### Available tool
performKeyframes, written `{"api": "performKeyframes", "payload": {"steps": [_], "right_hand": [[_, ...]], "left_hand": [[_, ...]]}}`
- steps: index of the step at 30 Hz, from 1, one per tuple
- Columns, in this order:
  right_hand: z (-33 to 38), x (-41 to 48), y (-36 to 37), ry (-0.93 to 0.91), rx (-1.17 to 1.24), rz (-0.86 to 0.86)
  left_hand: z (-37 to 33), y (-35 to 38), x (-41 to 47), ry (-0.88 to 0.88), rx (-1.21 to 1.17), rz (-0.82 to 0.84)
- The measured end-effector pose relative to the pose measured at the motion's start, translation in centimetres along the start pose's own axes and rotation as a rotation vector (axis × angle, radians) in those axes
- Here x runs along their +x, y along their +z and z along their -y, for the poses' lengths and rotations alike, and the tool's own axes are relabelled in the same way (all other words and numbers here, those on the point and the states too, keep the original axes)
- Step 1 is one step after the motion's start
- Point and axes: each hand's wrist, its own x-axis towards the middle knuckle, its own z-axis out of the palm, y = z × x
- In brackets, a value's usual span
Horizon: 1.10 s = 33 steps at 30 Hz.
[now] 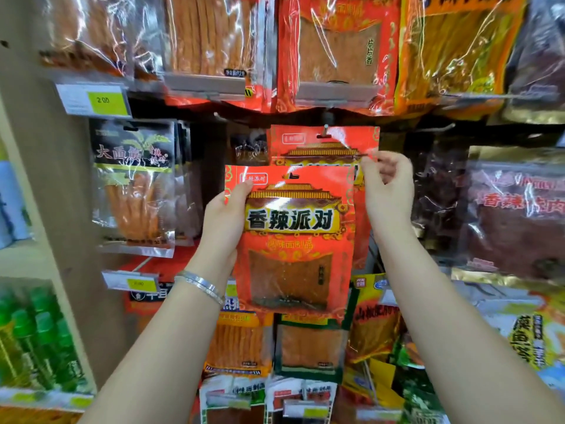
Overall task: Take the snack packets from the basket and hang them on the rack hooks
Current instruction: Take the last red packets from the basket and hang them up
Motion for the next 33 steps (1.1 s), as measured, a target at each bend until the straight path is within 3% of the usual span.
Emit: {"api": "performKeyframes", "payload": {"steps": [3,5,9,12,17,21,27,33], "right_hand": [[0.7,-1.0,0.1,0.191,0.169,0.272],[0.9,-1.2,0.1,0.242,0.221,0.349],[1.5,-0.4,-0.4,0.091,0.199,0.228],[2.2,0.9,-0.7,-0.001,0.156,0.144],[3.0,3.2,-0.3,-0.027,0.163,0.1],[3.0,4.1,0.6,0.029,0.184,0.102],[2.0,4.9,1.0,0.114,0.145,0.107],[0.3,4.4,0.8,0.006,-0.004,0.103]], "left_hand": [[-0.2,1.1,0.2,0.009,-0.011,0.049],[-0.3,1.9,0.4,0.025,0.016,0.069],[-1.0,2.8,1.3,0.248,0.073,-0.007],[-2.0,2.8,2.1,0.464,0.29,-0.099],[-3.8,4.7,2.3,0.738,0.511,0.033],[-4.5,6.4,2.4,0.743,0.513,0.184],[-4.3,6.8,2.6,0.691,0.451,0.233],[-4.3,6.7,2.4,0.649,0.407,0.265]]}}
